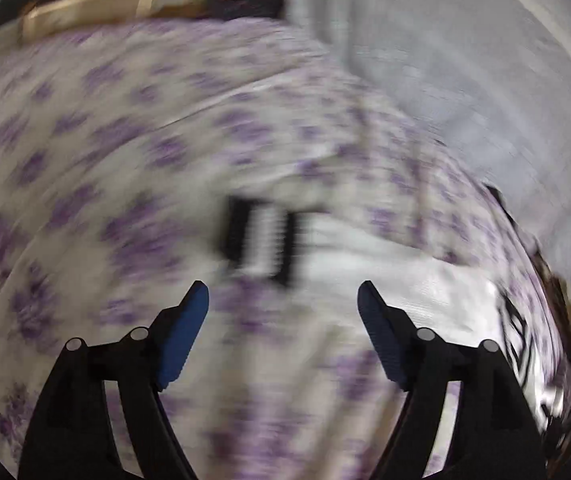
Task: Fold small clothes
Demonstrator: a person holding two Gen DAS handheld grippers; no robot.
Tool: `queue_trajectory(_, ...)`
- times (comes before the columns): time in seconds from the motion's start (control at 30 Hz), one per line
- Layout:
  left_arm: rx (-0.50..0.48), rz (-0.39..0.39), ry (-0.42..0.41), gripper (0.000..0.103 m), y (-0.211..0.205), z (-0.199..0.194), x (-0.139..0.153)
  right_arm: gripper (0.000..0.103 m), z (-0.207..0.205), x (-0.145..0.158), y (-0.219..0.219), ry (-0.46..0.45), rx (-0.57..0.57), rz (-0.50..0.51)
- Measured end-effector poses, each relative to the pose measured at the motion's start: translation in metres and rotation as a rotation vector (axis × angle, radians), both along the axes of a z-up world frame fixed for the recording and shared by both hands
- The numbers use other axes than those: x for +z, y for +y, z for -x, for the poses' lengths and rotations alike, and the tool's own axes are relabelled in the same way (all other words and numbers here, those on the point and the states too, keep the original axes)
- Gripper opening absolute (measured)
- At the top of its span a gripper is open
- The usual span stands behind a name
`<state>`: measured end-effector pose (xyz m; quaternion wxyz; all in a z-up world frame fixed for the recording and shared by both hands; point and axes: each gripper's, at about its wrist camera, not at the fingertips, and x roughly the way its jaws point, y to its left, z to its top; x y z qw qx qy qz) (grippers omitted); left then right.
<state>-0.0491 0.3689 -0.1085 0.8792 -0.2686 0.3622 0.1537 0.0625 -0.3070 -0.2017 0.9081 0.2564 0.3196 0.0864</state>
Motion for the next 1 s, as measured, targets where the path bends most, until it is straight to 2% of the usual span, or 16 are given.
queue_trajectory(0.1, -0.140, -0.008, -0.027, 0.088, -0.046, -0.039, 0.020, 0.075, -0.003, 0.018, 0.019, -0.014, 0.047, 0.049)
queue_trajectory(0.17, -0.219, 0.028, -0.028, 0.088, -0.070, -0.071, 0.024, 0.096, -0.010, 0.030, 0.034, -0.009, 0.079, 0.058)
queue_trajectory(0.3, -0.451, 0.115, 0.010, 0.088, -0.165, -0.140, 0.016, 0.098, -0.040, 0.055, 0.066, -0.007, 0.100, 0.056)
queue_trajectory(0.4, -0.567, 0.065, 0.079, 0.089, -0.230, -0.172, -0.002, 0.097, -0.045, 0.073, 0.083, -0.044, 0.092, 0.131)
queue_trajectory(0.43, -0.593, 0.024, 0.120, 0.090, -0.246, -0.181, -0.013, 0.097, -0.044, 0.076, 0.085, -0.059, 0.092, 0.175)
queue_trajectory(0.5, -0.594, -0.060, 0.194, 0.090, -0.258, -0.188, -0.036, 0.097, -0.040, 0.071, 0.077, -0.050, 0.073, 0.252)
queue_trajectory(0.57, -0.634, -0.087, 0.134, 0.090, -0.256, -0.176, -0.036, 0.095, -0.033, 0.057, 0.049, -0.009, 0.031, 0.225)
queue_trajectory(0.67, -0.630, -0.055, 0.101, 0.090, -0.239, -0.156, -0.030, 0.093, 0.000, 0.035, -0.018, 0.012, -0.015, 0.002)
queue_trajectory(0.73, -0.572, -0.072, 0.078, 0.090, -0.220, -0.143, -0.026, 0.089, 0.019, 0.032, -0.054, -0.001, -0.080, -0.087)
queue_trajectory(0.8, -0.443, -0.109, 0.096, 0.090, -0.191, -0.137, -0.026, 0.081, 0.038, 0.036, -0.100, -0.039, -0.190, -0.193)
queue_trajectory(0.87, -0.295, -0.123, 0.131, 0.091, -0.155, -0.133, -0.032, 0.072, 0.054, 0.041, -0.134, -0.080, -0.293, -0.256)
queue_trajectory(0.9, -0.239, -0.124, 0.151, 0.090, -0.138, -0.131, -0.038, 0.071, 0.060, 0.041, -0.146, -0.088, -0.332, -0.269)
queue_trajectory(0.93, -0.216, -0.091, 0.152, 0.089, -0.124, -0.128, -0.041, 0.070, 0.063, 0.041, -0.152, -0.087, -0.351, -0.274)
queue_trajectory(0.97, -0.217, -0.009, 0.115, 0.089, -0.111, -0.123, -0.043, 0.069, 0.066, 0.040, -0.158, -0.075, -0.369, -0.275)
queue_trajectory(1.0, -0.210, 0.031, 0.086, 0.089, -0.106, -0.119, -0.041, 0.069, 0.068, 0.035, -0.164, -0.052, -0.393, -0.279)
